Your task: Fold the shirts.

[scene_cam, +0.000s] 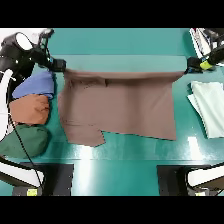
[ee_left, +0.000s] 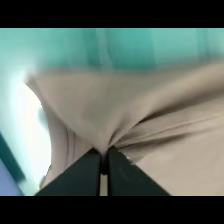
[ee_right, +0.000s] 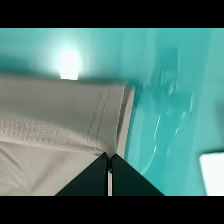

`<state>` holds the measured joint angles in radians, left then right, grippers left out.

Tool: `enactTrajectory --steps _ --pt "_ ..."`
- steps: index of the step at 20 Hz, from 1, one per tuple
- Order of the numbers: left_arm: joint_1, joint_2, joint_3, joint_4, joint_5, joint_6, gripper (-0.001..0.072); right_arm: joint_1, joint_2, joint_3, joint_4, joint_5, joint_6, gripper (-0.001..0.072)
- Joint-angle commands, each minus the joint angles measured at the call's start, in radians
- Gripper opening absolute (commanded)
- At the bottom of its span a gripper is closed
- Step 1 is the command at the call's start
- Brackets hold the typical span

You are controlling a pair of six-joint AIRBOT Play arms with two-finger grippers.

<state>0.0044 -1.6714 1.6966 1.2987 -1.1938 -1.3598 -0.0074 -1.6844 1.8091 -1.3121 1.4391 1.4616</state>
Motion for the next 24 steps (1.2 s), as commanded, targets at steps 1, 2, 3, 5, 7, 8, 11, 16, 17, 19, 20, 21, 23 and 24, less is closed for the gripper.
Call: enactTrajectory --steps 1,2,3,5,7,8,11,16,17,19,20,21,23,24 --pt "0.01 -0.001 -0.121 -0.025 0.002 0.018 0.0028 0.028 0.072 -0.223 0.012 -0.104 0.005 0.0015" --pt "0.01 -0.001 -0.151 -0.026 0.021 0.017 0.0029 0.037 0.092 -0.285 0.015 -0.138 0.005 0.0016" --pt "0.01 -0.001 -0.177 -0.027 0.035 0.017 0.0029 0.05 0.102 -0.33 0.026 -0.159 0.005 0.0016" --pt "0.01 -0.001 -0.204 -0.022 0.034 0.008 0.0029 0.063 0.116 -0.396 0.07 -0.19 0.005 0.0016" --pt "0.01 0.0 -0.206 -0.013 0.024 -0.031 0.0089 0.063 0.115 -0.419 0.128 -0.192 0.004 0.0032" --pt "0.01 0.003 -0.205 -0.012 0.013 -0.043 0.0369 0.057 0.116 -0.42 0.139 -0.187 0.004 0.0223" --pt "0.011 0.042 -0.205 0.024 -0.071 -0.057 0.0499 0.02 0.142 -0.421 0.138 -0.091 0.004 0.0452" --pt "0.011 0.275 -0.398 0.159 -0.135 -0.1 0.0499 -0.074 0.403 -0.602 0.135 -0.025 -0.016 0.0451" --pt "0.011 0.336 -0.479 0.15 -0.133 -0.134 0.0499 -0.088 0.458 -0.646 0.136 -0.027 -0.016 0.0451" --pt "0.011 0.457 -0.653 0.108 -0.134 -0.193 0.0499 -0.105 0.536 -0.707 0.144 -0.026 -0.016 0.0451" --pt "0.011 0.514 -0.74 0.073 -0.13 -0.197 0.0499 -0.106 0.572 -0.735 0.143 -0.042 -0.016 0.0451" --pt "0.011 0.561 -0.814 0.041 -0.119 -0.197 0.0499 -0.106 0.6 -0.756 0.144 -0.058 -0.016 0.045" --pt "0.011 0.633 -0.941 0.001 -0.078 -0.209 0.0499 -0.106 0.637 -0.77 0.143 -0.057 -0.017 0.045" --pt "0.011 0.658 -0.992 0.001 -0.051 -0.227 0.0499 -0.106 0.649 -0.769 0.144 -0.057 -0.017 0.045"
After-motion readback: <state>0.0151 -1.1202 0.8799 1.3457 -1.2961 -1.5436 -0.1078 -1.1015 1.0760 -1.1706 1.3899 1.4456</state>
